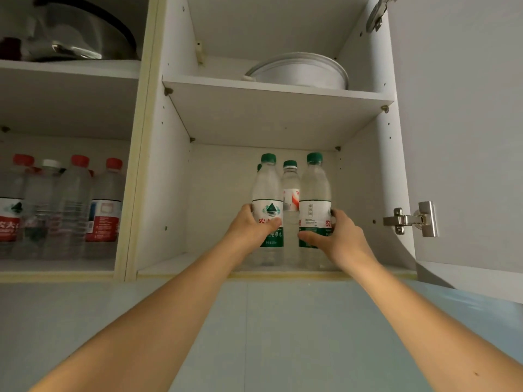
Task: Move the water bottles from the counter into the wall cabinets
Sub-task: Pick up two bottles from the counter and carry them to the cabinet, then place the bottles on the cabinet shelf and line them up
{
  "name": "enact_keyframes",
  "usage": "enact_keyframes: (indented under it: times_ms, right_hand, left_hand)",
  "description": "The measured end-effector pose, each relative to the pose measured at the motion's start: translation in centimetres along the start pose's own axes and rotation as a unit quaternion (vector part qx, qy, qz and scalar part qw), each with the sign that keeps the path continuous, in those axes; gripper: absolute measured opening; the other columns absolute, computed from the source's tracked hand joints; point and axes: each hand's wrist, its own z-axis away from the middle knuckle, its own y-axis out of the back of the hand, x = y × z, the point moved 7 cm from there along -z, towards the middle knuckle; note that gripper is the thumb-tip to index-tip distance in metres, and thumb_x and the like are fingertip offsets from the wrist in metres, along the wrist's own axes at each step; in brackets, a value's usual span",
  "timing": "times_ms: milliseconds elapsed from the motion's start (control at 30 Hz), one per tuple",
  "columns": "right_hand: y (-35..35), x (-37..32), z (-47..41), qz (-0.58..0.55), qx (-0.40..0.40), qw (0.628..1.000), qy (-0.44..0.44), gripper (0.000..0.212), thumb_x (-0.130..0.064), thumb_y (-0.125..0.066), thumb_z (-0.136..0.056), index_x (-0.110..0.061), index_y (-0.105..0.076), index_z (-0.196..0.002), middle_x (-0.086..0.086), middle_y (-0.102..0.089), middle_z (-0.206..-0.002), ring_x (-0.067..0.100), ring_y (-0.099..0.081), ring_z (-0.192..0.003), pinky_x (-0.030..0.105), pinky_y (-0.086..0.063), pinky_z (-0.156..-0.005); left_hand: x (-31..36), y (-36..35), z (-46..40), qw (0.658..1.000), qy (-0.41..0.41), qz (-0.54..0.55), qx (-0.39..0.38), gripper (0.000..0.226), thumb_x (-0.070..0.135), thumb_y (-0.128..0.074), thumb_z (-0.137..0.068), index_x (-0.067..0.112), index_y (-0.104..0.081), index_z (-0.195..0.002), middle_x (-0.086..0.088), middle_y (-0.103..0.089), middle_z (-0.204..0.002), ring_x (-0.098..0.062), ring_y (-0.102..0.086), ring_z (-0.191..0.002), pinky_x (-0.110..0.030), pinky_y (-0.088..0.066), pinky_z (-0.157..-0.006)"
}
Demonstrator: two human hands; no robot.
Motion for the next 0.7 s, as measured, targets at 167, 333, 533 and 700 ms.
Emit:
enact_keyframes:
  times_ms: [167, 333, 533, 700]
  right_hand:
    - [-0.7, 0.5, -0.4, -0.014, -0.002, 1.0, -0.016, 0.069, -0.042, -0.086, -0.074, -0.021, -0.053, -0.131, -0.005, -0.065, -0.11, 0.014, -0.059, -0.092, 0.02, -0.042, -0.067]
    - [-1.0, 0.8, -0.2, -0.013, -0.017, 1.0, -0.007, 0.072, -0.04, -0.089, -0.071, -0.021, -0.052, -0.129, -0.007, -0.064, -0.109, 0.011, -0.058, -0.091, 0.014, -0.04, -0.065]
    - [1.6, -0.8, 2.4, -0.06, 0.139, 0.987, 0.044, 0.067, -0.034, -0.077, -0.087, -0.012, -0.046, -0.141, 0.003, -0.056, -0.126, 0.021, -0.057, -0.115, 0.037, -0.048, -0.098]
    - [0.7, -3.7, 11.0, -0.078, 0.241, 0.937, 0.239, 0.034, -0.011, -0.056, -0.084, -0.002, -0.058, -0.116, 0.01, -0.055, -0.113, 0.027, -0.052, -0.105, 0.031, -0.043, -0.093]
  left_hand:
    - [0.3, -0.5, -0.9, 0.998, 0.0, -0.062, 0.005, 0.054, 0.037, -0.075, -0.089, 0.023, -0.047, -0.133, 0.004, -0.063, -0.117, -0.005, -0.056, -0.085, -0.027, -0.043, -0.061]
    - [0.7, -0.1, -0.8, 0.992, -0.007, -0.126, -0.013, 0.053, 0.039, -0.078, -0.086, 0.02, -0.055, -0.13, 0.002, -0.067, -0.122, -0.014, -0.06, -0.097, -0.029, -0.049, -0.076]
    - [3.5, 3.3, 2.4, 0.98, -0.057, -0.19, 0.022, 0.096, 0.061, -0.078, -0.073, 0.017, -0.039, -0.15, -0.006, -0.058, -0.139, -0.023, -0.058, -0.119, -0.037, -0.046, -0.099]
    - [5.6, 7.1, 9.3, 0.962, -0.212, -0.161, 0.067, 0.067, 0.069, -0.073, -0.071, 0.023, -0.062, -0.118, 0.01, -0.069, -0.094, -0.007, -0.068, -0.08, -0.033, -0.061, -0.075]
